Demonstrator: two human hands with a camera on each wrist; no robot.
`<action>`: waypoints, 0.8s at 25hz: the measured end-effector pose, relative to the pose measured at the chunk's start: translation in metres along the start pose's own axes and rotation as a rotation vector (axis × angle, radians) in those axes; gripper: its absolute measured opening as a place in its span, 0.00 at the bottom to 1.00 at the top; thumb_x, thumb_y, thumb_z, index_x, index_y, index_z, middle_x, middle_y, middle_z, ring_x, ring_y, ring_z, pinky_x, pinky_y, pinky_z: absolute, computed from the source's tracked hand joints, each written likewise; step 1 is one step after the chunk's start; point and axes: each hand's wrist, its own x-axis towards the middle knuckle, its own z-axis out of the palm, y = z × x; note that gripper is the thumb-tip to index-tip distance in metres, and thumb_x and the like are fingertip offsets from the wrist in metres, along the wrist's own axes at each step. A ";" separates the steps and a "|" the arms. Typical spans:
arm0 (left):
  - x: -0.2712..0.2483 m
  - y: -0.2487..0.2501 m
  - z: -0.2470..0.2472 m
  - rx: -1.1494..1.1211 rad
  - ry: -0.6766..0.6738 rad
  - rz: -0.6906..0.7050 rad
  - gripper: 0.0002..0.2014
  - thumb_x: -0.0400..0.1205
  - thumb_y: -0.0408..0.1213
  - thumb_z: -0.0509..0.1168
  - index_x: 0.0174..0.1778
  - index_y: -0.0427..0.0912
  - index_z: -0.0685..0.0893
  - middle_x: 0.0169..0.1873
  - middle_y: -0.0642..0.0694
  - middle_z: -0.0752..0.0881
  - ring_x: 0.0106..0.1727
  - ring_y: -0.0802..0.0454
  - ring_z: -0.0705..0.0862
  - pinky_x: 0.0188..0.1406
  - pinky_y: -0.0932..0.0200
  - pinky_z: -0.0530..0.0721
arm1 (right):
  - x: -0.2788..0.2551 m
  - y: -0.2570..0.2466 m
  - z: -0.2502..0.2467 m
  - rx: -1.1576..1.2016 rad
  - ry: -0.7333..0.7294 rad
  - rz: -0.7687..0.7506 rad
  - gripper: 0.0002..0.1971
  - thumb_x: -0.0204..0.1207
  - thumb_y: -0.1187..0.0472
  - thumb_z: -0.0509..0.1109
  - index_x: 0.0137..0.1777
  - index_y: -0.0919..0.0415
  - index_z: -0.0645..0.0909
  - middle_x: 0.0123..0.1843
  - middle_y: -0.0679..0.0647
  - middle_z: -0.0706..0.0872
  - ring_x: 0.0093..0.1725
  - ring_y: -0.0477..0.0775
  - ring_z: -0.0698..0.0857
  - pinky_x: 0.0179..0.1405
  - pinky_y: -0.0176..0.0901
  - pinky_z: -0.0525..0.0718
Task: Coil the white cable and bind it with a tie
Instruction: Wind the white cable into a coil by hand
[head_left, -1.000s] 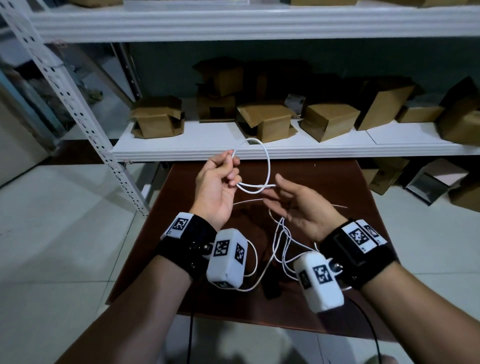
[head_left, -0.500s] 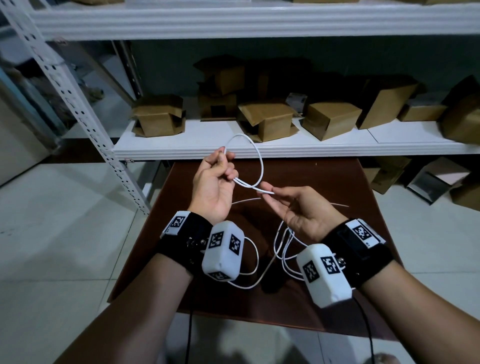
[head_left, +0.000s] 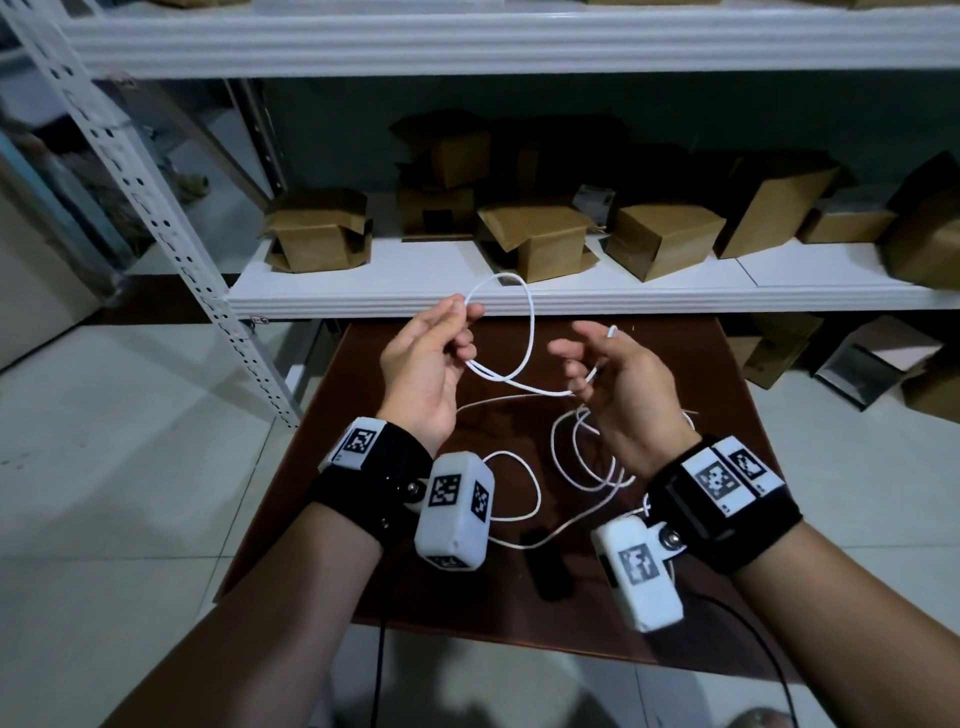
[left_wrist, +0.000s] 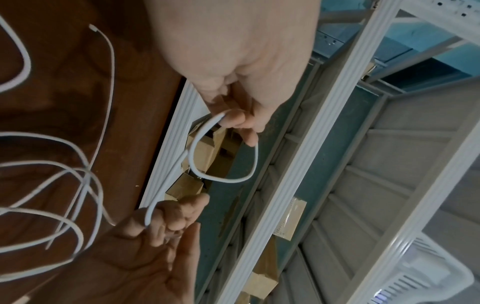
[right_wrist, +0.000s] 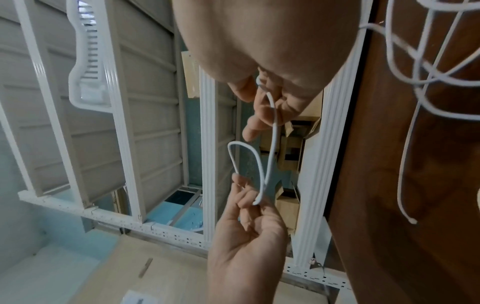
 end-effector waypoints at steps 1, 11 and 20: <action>-0.001 -0.001 0.001 0.028 0.001 0.008 0.07 0.84 0.22 0.70 0.56 0.30 0.88 0.44 0.35 0.93 0.31 0.56 0.80 0.31 0.67 0.79 | 0.000 0.001 0.001 -0.066 -0.023 -0.031 0.10 0.90 0.68 0.58 0.63 0.65 0.79 0.42 0.64 0.93 0.29 0.49 0.80 0.26 0.34 0.75; -0.008 -0.005 0.004 0.204 -0.144 -0.029 0.09 0.84 0.23 0.71 0.60 0.28 0.88 0.46 0.36 0.93 0.32 0.56 0.77 0.29 0.69 0.75 | 0.002 0.008 0.000 -0.405 -0.043 -0.117 0.10 0.87 0.66 0.66 0.63 0.67 0.86 0.47 0.58 0.86 0.37 0.46 0.78 0.34 0.41 0.71; -0.012 -0.010 0.005 0.314 -0.187 -0.098 0.07 0.83 0.23 0.72 0.55 0.31 0.90 0.44 0.37 0.93 0.31 0.56 0.77 0.28 0.68 0.73 | -0.002 -0.007 -0.001 -0.062 -0.102 0.098 0.14 0.91 0.55 0.61 0.54 0.63 0.84 0.47 0.60 0.92 0.43 0.53 0.89 0.49 0.44 0.91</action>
